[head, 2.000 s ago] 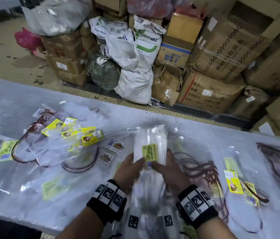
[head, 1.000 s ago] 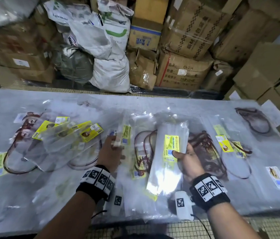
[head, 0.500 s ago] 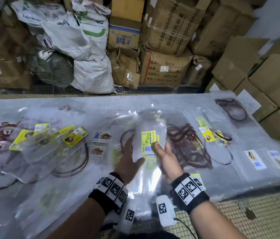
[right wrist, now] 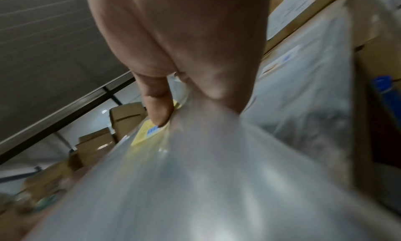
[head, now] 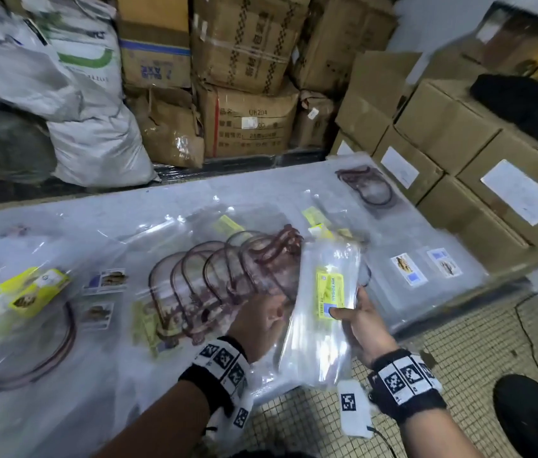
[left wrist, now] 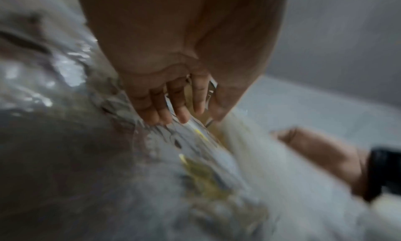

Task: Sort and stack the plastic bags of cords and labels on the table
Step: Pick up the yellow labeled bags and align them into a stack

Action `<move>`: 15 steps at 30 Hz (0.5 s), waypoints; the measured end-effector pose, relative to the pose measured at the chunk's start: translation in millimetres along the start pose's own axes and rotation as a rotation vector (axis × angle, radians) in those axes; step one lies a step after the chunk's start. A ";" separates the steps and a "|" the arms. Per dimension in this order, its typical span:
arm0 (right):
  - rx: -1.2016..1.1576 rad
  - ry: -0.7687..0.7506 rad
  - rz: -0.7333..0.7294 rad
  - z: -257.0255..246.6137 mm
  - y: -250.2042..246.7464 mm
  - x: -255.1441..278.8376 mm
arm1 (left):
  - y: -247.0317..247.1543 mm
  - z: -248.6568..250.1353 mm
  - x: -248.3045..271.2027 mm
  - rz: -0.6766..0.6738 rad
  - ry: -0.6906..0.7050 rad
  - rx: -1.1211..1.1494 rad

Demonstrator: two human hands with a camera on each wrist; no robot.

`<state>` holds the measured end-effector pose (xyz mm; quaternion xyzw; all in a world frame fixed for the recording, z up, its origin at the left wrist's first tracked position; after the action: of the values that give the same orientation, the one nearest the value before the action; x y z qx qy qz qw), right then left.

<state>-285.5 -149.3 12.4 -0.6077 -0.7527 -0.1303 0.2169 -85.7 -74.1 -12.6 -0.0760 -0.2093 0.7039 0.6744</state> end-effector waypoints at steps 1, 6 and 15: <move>-0.020 0.014 0.038 2.0 -15.3 -0.1 | 11.3 -1.9 -2.5 -0.037 0.002 -0.183; -0.050 0.035 0.101 5.3 -60.1 3.3 | 38.2 5.3 -10.4 -0.078 -0.201 -0.503; -0.116 0.023 -0.010 15.7 -63.0 -10.7 | 22.0 7.4 -21.1 0.057 -0.248 -0.066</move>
<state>-347.6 -165.6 -2.2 -0.6141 -0.7444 -0.1818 0.1890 -107.2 -96.3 -18.4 -0.0164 -0.3121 0.7194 0.6203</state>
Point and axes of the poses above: each hand's wrist, its own x-axis away from the middle knuckle, its own y-axis out of the palm, z = x × y, the point moved 2 cm from there along -x, towards the middle knuckle, and after that the axes turned 12 degrees about x, right-handed, at the moved point
